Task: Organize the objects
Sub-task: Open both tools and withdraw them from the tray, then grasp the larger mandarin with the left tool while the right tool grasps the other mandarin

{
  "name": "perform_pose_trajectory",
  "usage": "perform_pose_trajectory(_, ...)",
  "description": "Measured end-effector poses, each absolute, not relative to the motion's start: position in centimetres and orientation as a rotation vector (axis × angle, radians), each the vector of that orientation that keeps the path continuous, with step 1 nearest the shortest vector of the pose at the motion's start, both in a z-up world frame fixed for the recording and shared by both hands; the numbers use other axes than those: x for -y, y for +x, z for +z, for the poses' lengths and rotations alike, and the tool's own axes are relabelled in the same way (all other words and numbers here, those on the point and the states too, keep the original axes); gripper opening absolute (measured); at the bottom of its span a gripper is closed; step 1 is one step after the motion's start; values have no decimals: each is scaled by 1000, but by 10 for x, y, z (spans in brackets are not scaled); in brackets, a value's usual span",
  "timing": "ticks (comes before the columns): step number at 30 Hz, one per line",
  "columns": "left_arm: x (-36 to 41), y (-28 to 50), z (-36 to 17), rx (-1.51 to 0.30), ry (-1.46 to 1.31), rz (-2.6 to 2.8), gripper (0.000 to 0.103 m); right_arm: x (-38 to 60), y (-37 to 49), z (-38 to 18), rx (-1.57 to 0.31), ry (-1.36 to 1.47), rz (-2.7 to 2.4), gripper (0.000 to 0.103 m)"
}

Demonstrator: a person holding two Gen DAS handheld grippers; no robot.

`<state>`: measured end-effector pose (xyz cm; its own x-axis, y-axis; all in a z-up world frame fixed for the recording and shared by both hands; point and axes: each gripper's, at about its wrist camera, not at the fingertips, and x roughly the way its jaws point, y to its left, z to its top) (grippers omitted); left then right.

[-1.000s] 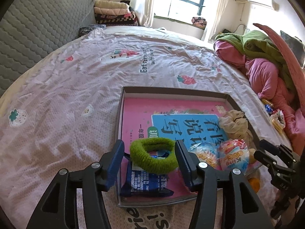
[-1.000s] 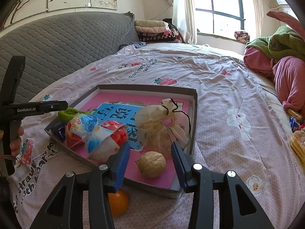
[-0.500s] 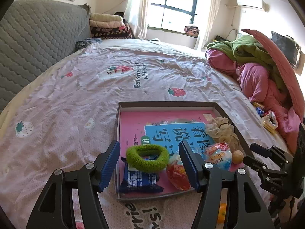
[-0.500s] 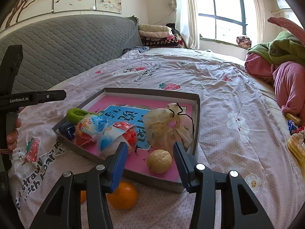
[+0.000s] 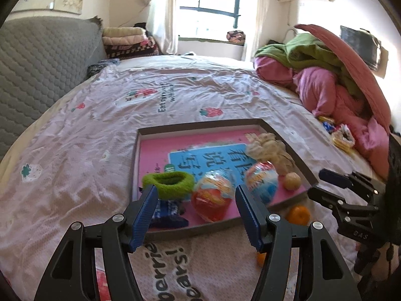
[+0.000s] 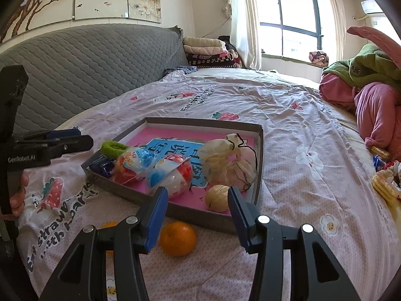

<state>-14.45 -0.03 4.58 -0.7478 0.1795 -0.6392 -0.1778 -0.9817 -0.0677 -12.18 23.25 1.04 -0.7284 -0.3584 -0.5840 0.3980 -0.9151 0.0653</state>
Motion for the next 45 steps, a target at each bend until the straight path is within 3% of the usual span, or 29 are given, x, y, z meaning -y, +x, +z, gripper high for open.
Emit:
perform_pose_trajectory(17,-11,-113,42,-73,-1003,2781,66,-225,-100,2,-138,901,-2579,50)
perform_pose_trajectory(45,-55,-76,-10,-121,-1112,2561,66,-228,-87,-8,-132,966,-2554,50)
